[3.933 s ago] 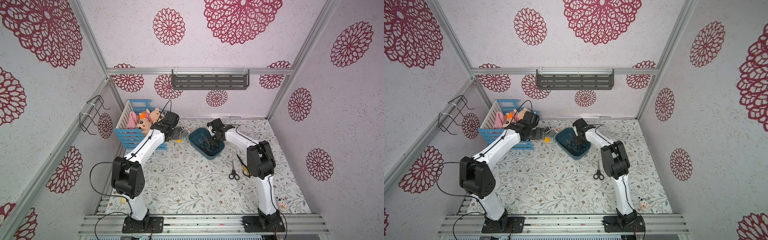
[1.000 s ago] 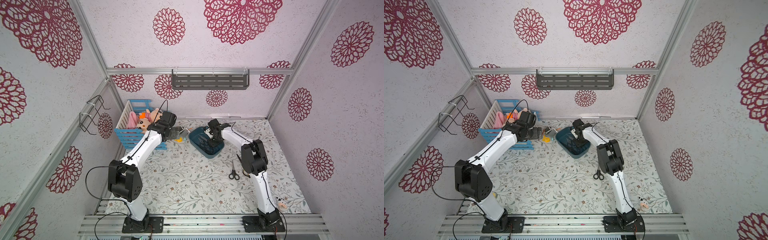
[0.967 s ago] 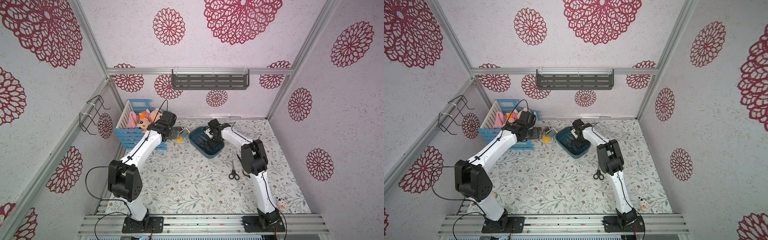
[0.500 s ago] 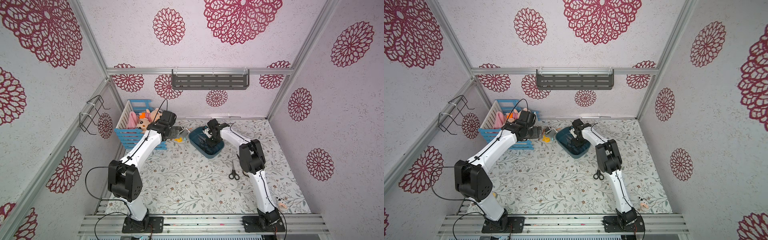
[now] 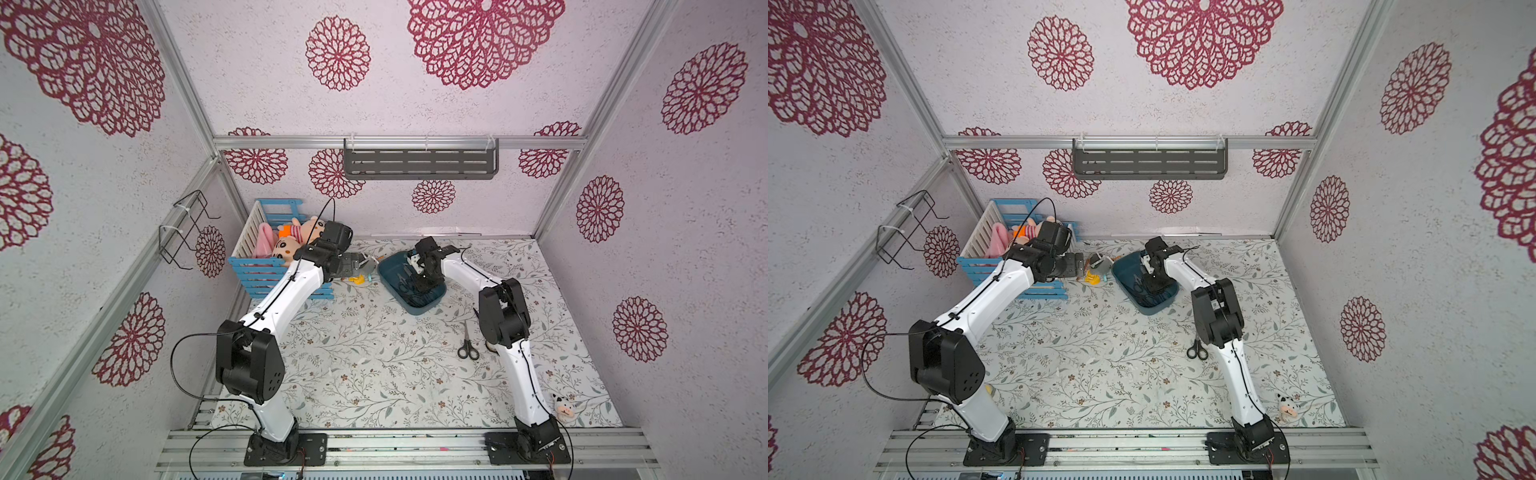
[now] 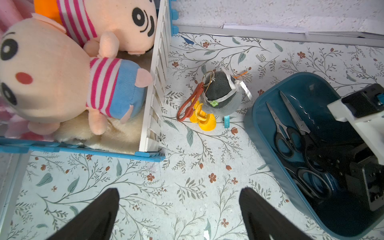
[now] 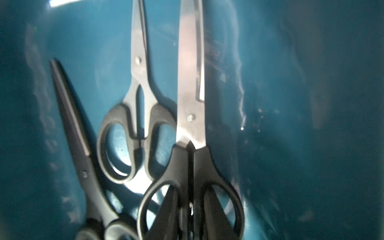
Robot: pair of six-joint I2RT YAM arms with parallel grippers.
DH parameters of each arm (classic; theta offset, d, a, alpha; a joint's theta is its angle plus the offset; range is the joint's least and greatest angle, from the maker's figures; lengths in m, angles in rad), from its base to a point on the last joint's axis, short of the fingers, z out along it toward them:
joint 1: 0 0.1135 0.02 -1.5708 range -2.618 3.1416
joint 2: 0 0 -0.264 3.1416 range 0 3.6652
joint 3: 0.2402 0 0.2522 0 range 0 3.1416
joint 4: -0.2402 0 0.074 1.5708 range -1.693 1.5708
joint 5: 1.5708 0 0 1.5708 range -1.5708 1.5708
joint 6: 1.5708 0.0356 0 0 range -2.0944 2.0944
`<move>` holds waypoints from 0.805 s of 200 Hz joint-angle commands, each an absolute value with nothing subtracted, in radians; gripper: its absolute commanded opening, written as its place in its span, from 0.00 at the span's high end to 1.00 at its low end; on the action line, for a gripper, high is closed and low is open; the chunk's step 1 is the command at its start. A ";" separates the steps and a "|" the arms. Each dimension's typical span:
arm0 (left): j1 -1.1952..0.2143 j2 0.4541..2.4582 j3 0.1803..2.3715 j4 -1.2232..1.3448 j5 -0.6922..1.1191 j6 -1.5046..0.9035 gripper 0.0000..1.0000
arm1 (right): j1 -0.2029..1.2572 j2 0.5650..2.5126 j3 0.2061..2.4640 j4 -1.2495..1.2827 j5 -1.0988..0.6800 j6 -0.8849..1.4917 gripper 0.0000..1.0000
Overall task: Take the scissors out of the storage box
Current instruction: Pick up the scissors from the storage box, then place the scissors at the center of the board.
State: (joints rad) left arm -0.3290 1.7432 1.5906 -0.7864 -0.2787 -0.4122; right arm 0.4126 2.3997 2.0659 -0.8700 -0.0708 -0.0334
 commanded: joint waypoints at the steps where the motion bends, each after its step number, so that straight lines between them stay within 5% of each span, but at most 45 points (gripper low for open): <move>1: -0.326 1.754 1.618 -0.776 -0.279 -0.418 0.03 | 0.416 2.237 2.064 -0.789 -0.111 0.082 0.97; 59: -0.353 1.764 1.635 -0.759 -0.275 -0.437 0.03 | 0.416 2.027 1.891 -0.736 -0.097 0.175 0.97; 161: -0.406 1.767 1.653 -0.765 -0.287 -0.485 0.03 | 0.536 1.353 0.979 -0.598 -0.066 0.615 0.95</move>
